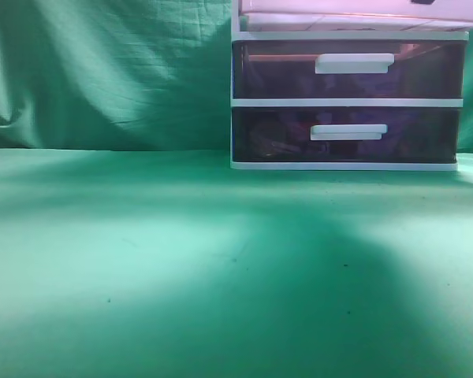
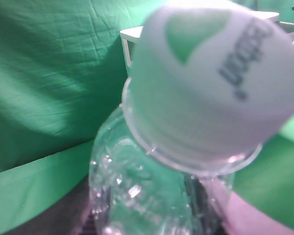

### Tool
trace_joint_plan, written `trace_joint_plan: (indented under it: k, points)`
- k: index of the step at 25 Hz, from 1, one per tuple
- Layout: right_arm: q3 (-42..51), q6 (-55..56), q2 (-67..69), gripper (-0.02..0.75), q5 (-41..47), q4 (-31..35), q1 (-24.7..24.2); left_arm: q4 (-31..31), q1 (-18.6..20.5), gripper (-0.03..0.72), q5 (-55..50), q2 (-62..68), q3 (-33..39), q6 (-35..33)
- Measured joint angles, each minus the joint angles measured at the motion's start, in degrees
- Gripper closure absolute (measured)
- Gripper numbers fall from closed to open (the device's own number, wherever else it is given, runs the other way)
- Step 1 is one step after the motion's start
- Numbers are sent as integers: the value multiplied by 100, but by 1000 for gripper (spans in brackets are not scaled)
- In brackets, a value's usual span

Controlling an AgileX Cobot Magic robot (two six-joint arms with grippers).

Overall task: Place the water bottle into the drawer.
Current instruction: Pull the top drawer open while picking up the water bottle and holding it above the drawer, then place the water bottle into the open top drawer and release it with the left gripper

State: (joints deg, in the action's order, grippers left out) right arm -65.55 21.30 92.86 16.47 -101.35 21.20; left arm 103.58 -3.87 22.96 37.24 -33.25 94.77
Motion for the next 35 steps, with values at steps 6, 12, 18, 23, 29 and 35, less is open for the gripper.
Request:
trace_joint_plan:
  k: [6, 12, 18, 23, 29, 35]
  points:
    - [831, 464, -706, 659, 166, 0, 347, 0, 0, 411, 0, 0, 0, 0]
    - [1184, 587, -935, 659, 284, 0, 409, -76, 0, 411, 103, 0, -121, 0]
    - [1260, 599, -1039, 659, 208, 0, 409, -4, 0, 411, 1140, 462, -1107, 105]
    - [1260, 608, -1073, 659, 80, 0, 409, -4, -394, 411, 1839, 1994, -2607, 610]
    - [1260, 613, -1073, 659, 69, 0, 409, -4, -1742, 411, 1849, 4555, -5190, 680]
    - [1260, 639, -1097, 659, 43, 0, 409, -4, -2447, 411, 1656, 7124, -7922, 991]
